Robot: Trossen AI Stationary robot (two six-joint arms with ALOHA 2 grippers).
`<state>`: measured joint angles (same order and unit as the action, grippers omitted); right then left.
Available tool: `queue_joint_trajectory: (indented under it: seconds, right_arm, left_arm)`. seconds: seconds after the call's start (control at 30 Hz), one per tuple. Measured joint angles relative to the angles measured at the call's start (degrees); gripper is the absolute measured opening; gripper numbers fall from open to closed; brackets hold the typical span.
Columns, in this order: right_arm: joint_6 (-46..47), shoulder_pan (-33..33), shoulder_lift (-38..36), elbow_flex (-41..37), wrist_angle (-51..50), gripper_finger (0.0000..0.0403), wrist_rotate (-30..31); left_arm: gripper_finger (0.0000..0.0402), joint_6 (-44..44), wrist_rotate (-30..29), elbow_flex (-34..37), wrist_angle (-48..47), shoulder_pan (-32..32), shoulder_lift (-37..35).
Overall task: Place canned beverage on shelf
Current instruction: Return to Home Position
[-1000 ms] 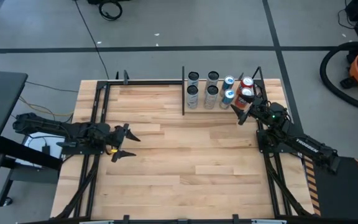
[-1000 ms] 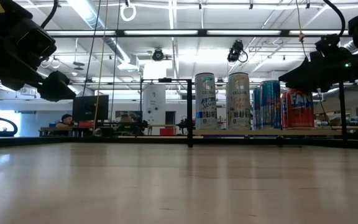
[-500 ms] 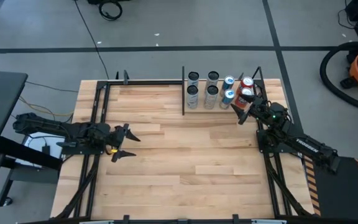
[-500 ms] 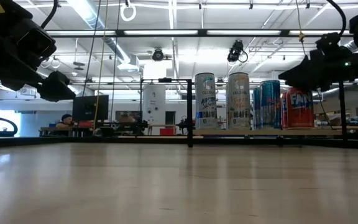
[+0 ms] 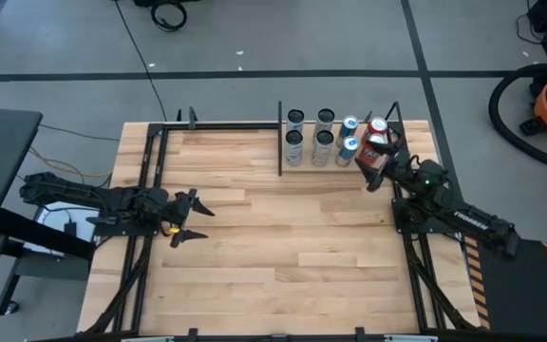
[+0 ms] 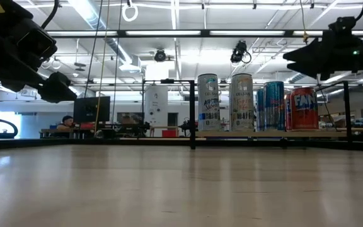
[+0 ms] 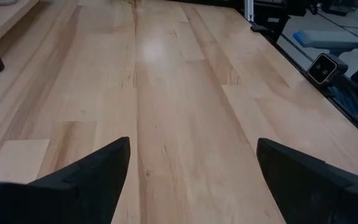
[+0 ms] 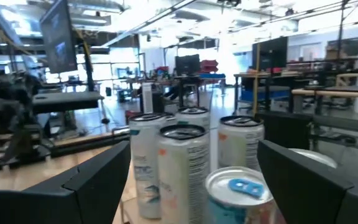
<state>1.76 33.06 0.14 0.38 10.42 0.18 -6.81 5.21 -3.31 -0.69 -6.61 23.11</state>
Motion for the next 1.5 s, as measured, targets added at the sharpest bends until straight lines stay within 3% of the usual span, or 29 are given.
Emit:
queue_joint_trajectory:
  seconds: [0.23,0.67,0.87,1.1,1.5]
  right_arm:
    - [0.0,-4.1,0.0,0.0,0.5,0.0359,0.1]
    - [0.0,-19.1,0.0,0.0,0.5,0.0359,0.2]
    - [0.0,-24.1,0.0,0.0,0.5,0.0359,0.2]
    - [0.0,-26.6,0.0,0.0,1.5,0.0359,0.2]
    - [0.0,-26.7,0.0,0.0,2.0,0.0359,0.2]
  left_arm:
    - [0.0353,0.0,0.0,0.0,-0.2,0.0,-1.2]
    - [0.0353,0.0,0.0,0.0,-0.2,0.2,-11.7]
    - [0.0353,0.0,0.2,0.5,0.4,4.9,-14.1]
    - [0.0353,0.0,-1.4,2.8,3.7,11.2,-16.8]
    - [0.0353,0.0,-1.4,2.8,3.6,12.3,-17.2]
